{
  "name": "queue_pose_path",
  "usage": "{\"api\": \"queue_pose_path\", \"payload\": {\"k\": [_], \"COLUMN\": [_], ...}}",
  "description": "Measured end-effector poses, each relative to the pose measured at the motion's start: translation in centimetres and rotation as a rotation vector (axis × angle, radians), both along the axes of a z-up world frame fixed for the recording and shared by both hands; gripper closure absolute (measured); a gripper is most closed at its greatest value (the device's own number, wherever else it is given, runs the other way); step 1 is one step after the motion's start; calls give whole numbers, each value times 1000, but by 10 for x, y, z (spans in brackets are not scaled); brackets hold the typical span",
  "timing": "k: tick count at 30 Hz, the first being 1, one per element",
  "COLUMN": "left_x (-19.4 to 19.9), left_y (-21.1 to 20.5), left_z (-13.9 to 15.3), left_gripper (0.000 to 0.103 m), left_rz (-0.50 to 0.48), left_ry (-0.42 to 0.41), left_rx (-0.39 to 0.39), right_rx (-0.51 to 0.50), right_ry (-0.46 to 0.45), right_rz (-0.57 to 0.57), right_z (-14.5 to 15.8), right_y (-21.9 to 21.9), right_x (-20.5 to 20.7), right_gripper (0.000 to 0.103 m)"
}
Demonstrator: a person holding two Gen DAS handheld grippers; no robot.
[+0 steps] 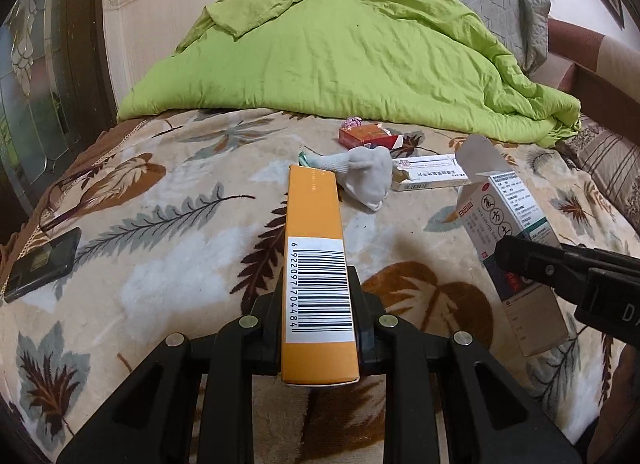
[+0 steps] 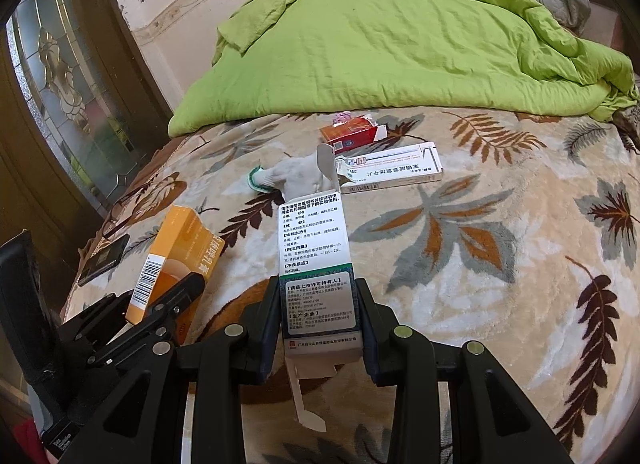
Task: Collect trash
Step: 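Lift the orange box upright off the bed with the left tool, then hold the orange box in the left tool and white box in the right above the bed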
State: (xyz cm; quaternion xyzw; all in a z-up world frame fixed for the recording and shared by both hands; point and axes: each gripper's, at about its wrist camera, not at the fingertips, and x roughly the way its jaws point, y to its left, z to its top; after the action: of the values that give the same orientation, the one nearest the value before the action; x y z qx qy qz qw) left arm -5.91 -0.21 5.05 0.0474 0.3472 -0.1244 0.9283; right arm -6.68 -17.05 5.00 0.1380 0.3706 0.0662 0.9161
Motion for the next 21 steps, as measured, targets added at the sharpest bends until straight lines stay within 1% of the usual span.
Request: {"api": "queue_pose_path", "payload": {"k": [5,21], "left_x": [-3,-3], "left_y": [-3,-6], "left_z": [0,0], "left_gripper": [80,80], "left_rz": [-2,-1], "left_ry": [-12,-22], "left_rx": [19,33], "right_rx": [5,-1], "right_ry": [-2,-16], "right_rz": [-2,19], "right_z": [1,2], "right_y": [-1,4], "right_x": [-1,-2], "right_gripper": [65,65]}}
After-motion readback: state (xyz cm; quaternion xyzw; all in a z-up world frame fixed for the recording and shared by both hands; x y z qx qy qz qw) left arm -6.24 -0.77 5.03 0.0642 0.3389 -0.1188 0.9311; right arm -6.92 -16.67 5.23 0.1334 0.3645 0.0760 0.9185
